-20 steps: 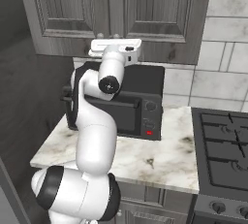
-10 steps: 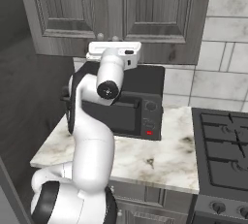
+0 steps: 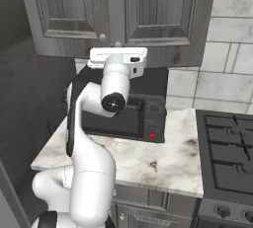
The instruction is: Pick the pan from the cabinet and place it on the stove. Then turn on the stove burner for the pan.
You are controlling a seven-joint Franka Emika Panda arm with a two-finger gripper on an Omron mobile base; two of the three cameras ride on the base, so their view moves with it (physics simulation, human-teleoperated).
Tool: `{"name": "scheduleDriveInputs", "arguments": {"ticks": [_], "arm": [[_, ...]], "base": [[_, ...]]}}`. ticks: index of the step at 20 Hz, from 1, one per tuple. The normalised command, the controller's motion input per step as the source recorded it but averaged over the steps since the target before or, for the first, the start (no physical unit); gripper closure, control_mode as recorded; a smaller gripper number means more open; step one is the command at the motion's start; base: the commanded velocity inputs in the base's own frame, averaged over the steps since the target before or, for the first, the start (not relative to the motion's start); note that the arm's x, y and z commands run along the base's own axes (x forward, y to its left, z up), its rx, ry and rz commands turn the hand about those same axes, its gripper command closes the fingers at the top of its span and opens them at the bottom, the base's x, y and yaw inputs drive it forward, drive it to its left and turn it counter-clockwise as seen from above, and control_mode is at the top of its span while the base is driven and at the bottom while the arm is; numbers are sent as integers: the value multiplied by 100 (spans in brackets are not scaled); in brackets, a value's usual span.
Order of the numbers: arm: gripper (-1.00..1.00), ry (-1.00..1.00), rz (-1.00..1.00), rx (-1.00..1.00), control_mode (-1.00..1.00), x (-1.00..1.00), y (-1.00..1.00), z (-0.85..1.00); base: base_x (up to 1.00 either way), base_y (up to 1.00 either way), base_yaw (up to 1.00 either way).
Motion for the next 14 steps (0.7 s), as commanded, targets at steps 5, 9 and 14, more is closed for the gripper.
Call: {"name": "scheduleDriveInputs", "arguments": {"ticks": [5,9,14], "arm": [[100,0,2,0,-100,-91,-51,59],[100,0,3,0,-100,-95,-56,56],[100,0,4,0,-100,-94,-62,56]], "base": [[0,0,0],[0,0,0],[0,0,0]]}}
